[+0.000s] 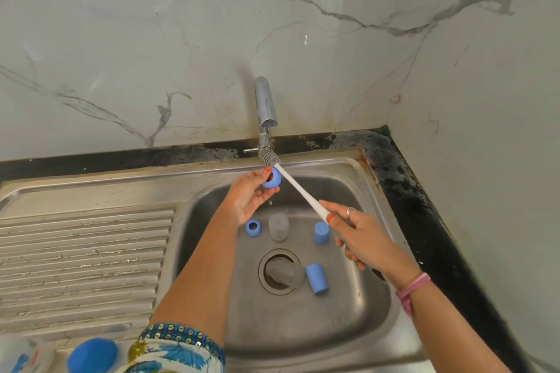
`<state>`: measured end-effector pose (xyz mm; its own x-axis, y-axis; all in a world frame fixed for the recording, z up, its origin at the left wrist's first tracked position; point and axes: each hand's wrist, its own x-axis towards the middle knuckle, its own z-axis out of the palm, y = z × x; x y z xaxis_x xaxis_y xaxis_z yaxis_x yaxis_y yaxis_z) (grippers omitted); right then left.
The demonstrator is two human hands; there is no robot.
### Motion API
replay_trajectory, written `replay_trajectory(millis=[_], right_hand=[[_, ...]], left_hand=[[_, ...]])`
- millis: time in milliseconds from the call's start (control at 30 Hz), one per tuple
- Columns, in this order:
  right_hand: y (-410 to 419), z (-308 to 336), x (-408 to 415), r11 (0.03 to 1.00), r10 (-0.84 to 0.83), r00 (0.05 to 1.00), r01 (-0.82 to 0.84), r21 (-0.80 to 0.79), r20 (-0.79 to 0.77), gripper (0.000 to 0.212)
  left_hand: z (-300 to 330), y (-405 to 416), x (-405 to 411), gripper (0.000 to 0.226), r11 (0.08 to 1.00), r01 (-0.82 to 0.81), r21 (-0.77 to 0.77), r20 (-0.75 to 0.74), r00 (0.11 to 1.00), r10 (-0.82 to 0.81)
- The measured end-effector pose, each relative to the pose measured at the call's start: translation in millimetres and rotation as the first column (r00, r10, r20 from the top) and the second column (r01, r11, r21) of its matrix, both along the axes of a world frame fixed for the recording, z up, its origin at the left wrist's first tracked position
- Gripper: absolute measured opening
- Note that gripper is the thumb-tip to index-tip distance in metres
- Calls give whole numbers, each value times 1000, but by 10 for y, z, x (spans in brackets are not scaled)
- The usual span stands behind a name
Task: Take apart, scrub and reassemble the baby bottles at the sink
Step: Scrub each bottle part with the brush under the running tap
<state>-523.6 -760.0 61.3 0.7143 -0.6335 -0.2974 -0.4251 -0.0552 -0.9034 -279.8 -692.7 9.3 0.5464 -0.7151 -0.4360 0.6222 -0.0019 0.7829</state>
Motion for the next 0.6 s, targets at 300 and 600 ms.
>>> replay_trajectory(millis=[300,600], right_hand=[[126,-133,-143,999,-49,999,48,-18,-14,32],[112,-212,-139,993,-14,1000,12,-118,-13,35]], left_hand=[[0,-30,-11,16,999,12,-50,-11,1000,-13],[105,-118,3,14,991,-134,-7,-107,985,133]])
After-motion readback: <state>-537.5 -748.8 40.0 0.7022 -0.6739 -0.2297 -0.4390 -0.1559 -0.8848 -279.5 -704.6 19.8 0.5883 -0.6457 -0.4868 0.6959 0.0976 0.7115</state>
